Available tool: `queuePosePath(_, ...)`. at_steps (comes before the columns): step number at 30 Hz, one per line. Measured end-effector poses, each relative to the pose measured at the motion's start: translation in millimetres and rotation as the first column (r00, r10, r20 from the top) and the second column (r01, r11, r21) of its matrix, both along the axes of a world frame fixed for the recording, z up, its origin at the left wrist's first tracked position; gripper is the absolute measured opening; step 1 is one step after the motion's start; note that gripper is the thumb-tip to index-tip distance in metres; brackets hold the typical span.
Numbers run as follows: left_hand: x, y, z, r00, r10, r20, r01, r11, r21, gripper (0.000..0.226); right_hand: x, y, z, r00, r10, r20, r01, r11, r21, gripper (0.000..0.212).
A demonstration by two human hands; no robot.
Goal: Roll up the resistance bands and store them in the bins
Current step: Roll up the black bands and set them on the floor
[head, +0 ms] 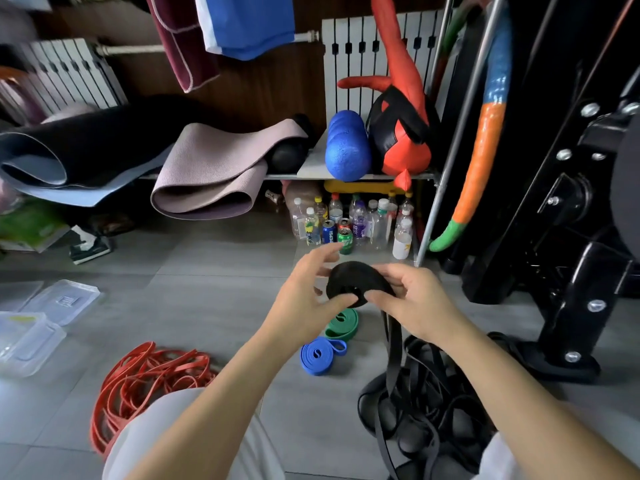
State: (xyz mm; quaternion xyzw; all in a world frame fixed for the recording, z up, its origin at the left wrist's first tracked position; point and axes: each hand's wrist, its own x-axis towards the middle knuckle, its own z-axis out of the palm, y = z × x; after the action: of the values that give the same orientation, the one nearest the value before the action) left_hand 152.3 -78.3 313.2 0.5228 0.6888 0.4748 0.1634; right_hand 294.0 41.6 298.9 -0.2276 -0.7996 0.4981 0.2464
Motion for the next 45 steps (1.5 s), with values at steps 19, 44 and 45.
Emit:
queuePosePath(19,13.9,3.9,0.3,0.891,-0.048,0.452,-0.043,0.981,0.189,0.051,3.4,-2.5,5.6,0.982,-0.055,-0.18,0.031,0.99,-0.135,0.03)
queuePosePath(44,11.5,0.4,4.8,0.855,-0.084,0.512,-0.015,0.983,0.185,0.05,5.5,1.8,5.7,0.975,-0.003,-0.222,-0.043,0.979,-0.201,0.029)
queuePosePath(45,11.3,0.3,4.5,0.875,-0.078,0.477,-0.003,0.986,0.167,0.05,5.3,1.9,5.0,0.979,0.001,-0.206,-0.04,0.982,-0.187,0.028)
